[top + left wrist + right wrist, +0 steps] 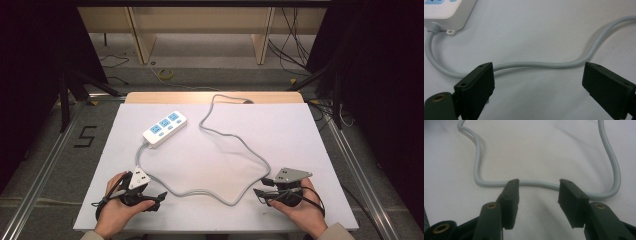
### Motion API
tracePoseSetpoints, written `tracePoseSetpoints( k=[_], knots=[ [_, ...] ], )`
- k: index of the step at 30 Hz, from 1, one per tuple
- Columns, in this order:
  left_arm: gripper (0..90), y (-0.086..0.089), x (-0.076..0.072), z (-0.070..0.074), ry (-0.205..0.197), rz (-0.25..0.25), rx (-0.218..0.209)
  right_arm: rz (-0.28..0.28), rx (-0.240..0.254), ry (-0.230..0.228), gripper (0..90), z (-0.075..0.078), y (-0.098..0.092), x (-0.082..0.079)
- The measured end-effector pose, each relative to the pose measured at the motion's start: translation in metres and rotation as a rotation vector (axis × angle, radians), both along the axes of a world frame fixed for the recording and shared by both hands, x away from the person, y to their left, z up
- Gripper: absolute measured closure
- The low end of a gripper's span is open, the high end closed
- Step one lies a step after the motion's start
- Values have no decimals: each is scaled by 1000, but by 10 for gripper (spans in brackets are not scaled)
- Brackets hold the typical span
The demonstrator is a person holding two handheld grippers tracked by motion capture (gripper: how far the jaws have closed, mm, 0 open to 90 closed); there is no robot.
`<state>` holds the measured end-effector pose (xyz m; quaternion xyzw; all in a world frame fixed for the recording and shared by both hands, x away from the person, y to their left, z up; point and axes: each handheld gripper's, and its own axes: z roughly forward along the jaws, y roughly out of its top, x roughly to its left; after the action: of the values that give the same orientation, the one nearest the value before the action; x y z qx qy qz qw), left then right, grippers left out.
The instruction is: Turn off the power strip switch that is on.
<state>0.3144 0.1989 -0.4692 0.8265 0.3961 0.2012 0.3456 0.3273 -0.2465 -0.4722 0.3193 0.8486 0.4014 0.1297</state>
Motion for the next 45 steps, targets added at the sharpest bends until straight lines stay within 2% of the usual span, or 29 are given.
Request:
tracePoseSetpoints(
  k=[5,6,8,10,11,12,14,15,16,17,21,29,45],
  knots=[
    [172,1,0,2,-18,26,15,1,4,-4,521,0,0,-1],
    [210,1,0,2,-18,26,15,1,4,-3,522,0,1,-1],
    [360,2,0,7,-39,66,30,2,3,-3,522,0,1,-1],
    [584,3,0,9,-49,71,40,4,4,-6,522,0,1,-1],
    [584,4,0,10,-48,62,46,4,4,-6,522,0,1,-1],
    [743,5,0,11,-44,58,54,3,5,-6,522,0,1,-1],
    [850,5,1,11,-36,62,74,3,5,-5,523,0,1,-1],
    [850,5,1,11,-32,63,81,3,5,-5,523,0,1,-1],
    [893,6,1,11,-22,64,88,1,5,-6,523,0,1,-1],
    [895,5,2,12,-4,66,100,1,5,-7,523,0,1,-1],
    [896,4,3,14,7,79,80,1,4,-10,523,0,1,-1],
    [896,3,9,16,10,90,70,0,5,-12,523,1,1,-1],
    [896,0,29,24,30,111,93,0,3,-13,522,1,2,-1]
  ],
)
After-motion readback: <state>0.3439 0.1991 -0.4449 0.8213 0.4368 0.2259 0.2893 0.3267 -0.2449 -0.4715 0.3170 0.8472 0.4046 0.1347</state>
